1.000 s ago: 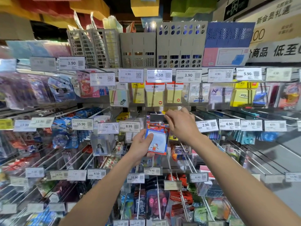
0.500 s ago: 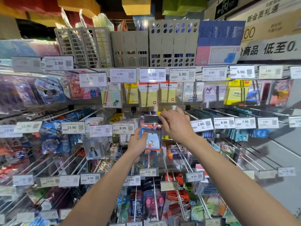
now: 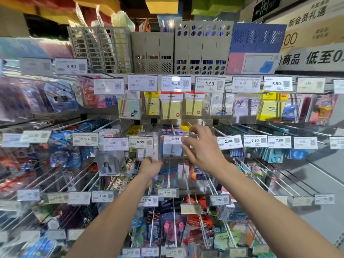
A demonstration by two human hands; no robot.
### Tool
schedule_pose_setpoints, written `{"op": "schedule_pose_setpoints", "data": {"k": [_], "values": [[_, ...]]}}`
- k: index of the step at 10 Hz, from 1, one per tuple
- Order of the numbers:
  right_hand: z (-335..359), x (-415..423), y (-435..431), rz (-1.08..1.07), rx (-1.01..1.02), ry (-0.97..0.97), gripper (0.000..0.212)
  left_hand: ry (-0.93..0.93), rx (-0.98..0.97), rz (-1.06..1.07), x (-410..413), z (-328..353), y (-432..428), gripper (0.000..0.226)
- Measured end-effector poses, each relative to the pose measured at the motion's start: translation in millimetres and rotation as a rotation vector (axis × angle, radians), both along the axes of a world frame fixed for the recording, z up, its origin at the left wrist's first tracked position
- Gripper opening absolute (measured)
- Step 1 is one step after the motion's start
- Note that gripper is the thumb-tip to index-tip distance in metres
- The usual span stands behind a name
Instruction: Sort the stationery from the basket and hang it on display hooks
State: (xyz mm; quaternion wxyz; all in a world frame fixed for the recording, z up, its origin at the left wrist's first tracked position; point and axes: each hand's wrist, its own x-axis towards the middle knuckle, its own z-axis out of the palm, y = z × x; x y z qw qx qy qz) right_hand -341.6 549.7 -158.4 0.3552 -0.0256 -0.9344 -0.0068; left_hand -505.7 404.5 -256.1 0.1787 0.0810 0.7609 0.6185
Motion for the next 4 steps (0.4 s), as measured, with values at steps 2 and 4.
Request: {"op": "schedule_pose_setpoints", "data": {"k": [2, 4], "values": [[-15.0, 18.1, 0.0, -0.109, 0.143, -0.113, 0.035, 0.138, -0.180, -0.143, 39.9, 15.1, -36.7, 0.016], [-23.3, 38.2, 2.1, -0.053, 0.041, -0.182, 0.037, 0.331, -0.283, -0.262, 71.6, 35.4, -75.8, 0.022]]}}
